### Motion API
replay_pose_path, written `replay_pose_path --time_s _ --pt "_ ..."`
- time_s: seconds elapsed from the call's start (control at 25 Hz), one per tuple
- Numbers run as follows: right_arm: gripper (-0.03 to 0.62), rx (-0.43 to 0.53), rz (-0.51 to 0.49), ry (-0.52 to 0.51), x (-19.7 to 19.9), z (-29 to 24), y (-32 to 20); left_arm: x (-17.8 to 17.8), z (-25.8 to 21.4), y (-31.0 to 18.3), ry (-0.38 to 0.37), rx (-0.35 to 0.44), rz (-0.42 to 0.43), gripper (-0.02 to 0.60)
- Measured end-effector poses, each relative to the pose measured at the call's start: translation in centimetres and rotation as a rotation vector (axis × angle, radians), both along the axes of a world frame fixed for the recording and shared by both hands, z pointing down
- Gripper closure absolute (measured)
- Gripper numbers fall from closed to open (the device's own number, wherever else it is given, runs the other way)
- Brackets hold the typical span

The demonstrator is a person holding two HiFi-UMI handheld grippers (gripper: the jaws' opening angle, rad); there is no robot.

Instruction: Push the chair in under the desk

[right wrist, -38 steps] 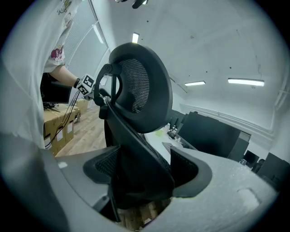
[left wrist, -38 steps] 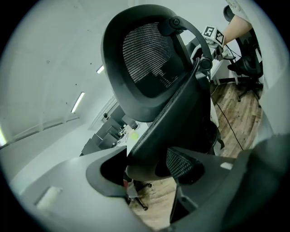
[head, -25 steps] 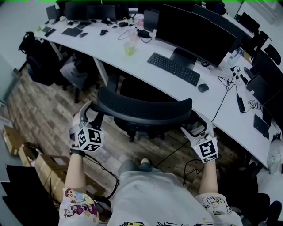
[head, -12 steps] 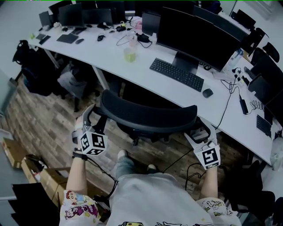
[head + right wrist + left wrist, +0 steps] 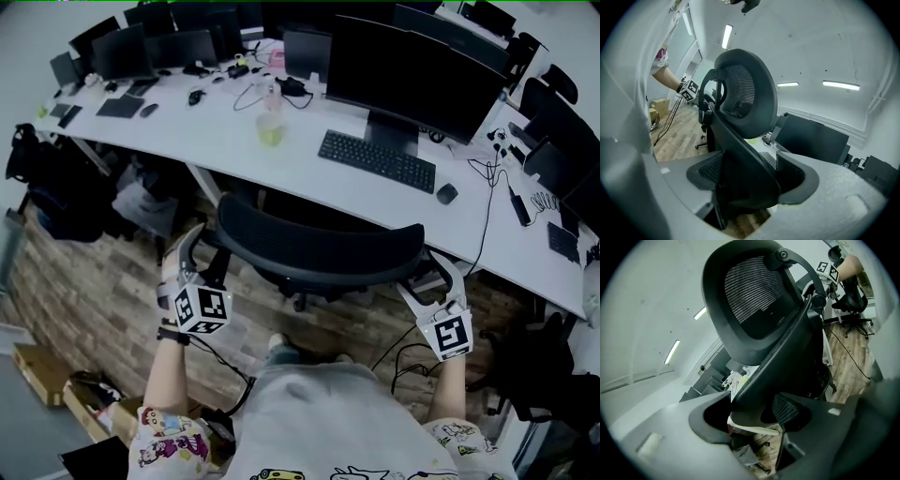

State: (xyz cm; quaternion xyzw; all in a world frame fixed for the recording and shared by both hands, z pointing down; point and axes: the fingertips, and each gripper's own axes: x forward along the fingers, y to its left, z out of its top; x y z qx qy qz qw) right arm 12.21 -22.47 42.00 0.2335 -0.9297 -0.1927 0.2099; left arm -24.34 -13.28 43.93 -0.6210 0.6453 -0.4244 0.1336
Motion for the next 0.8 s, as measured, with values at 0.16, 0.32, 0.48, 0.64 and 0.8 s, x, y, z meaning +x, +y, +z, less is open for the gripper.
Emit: replay_pose_path --time_s 0.16,0.32,0.48,0.64,0.8 --pt "0.256 0.015 0.032 0.021 -1.7 0.0 -0.9 -2.0 -0.1 -2.0 0.0 0.019 0.049 0.298" --pt "0.256 0.019 0.06 0.023 -3.2 0.0 -1.9 -3.6 -0.2 -4.0 0.002 0.031 0.085 0.298" --pt "0.256 0.017 0.092 0.023 -4.6 0.1 -2.8 -5.2 -0.2 -5.8 0.005 0.039 0.112 0.298" --pt "0.256 -0.001 0.124 0.017 -5.8 0.2 -3.4 -6.5 -0.2 -7.1 0.004 0.039 0.136 0.298" --pt "0.256 -0.018 0.142 0.007 -6.6 0.2 -3.9 -7.4 -0.5 -8.1 0.004 0.036 0.143 0.298"
